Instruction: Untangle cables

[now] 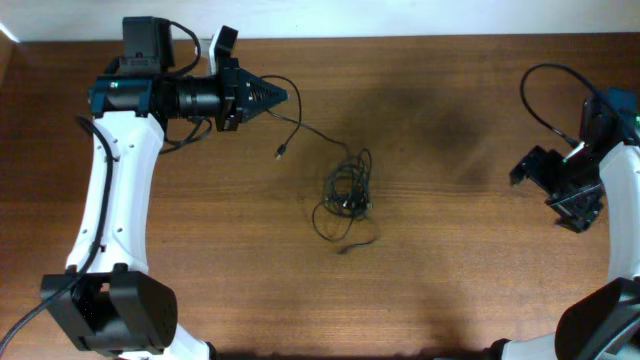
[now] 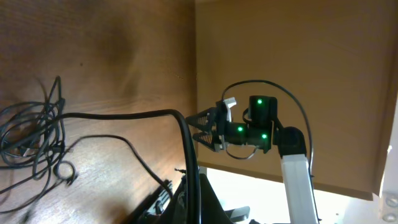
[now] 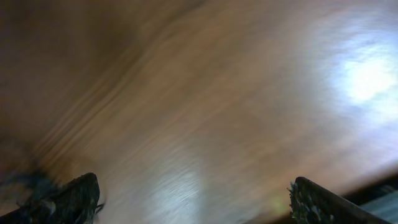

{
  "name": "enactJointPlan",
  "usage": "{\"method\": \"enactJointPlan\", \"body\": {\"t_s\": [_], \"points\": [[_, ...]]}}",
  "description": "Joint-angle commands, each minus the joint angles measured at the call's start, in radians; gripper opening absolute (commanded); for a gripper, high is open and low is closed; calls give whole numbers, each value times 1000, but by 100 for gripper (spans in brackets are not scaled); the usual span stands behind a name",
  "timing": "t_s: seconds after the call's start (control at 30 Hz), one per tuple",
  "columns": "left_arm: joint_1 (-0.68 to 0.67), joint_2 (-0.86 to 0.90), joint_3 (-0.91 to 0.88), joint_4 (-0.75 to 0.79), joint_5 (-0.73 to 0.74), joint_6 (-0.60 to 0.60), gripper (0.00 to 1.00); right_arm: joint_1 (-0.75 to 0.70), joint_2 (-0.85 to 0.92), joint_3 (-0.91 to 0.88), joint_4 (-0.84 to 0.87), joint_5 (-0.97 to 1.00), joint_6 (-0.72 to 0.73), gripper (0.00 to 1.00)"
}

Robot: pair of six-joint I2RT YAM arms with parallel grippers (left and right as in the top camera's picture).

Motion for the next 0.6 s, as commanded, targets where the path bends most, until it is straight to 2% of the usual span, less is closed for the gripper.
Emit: {"method": "enactJointPlan", "body": {"t_s": [0.0, 0.13, 0.17, 0.23, 0.27, 0.4, 0.57], "points": [[0, -23, 14, -2, -18, 28, 0, 6, -2, -7, 18, -295, -163, 98], [-16, -23, 14, 7, 77, 39, 0, 17, -2, -7, 11, -597, -402, 98], [-25, -23, 14, 19, 132, 47, 0, 21, -2, -7, 6, -642, -435, 98], [-67, -23, 14, 102, 357, 61, 0, 48, -2, -7, 0, -788, -526, 98], [-79, -23, 14, 126, 393, 58, 0, 57, -2, -7, -1, -812, -535, 98], [-171, -40, 15, 135, 393, 34, 0, 133, -2, -7, 2, -844, -549, 98], [-228, -43, 15, 195, 356, 15, 0, 238, -2, -7, 6, -860, -710, 98]]}}
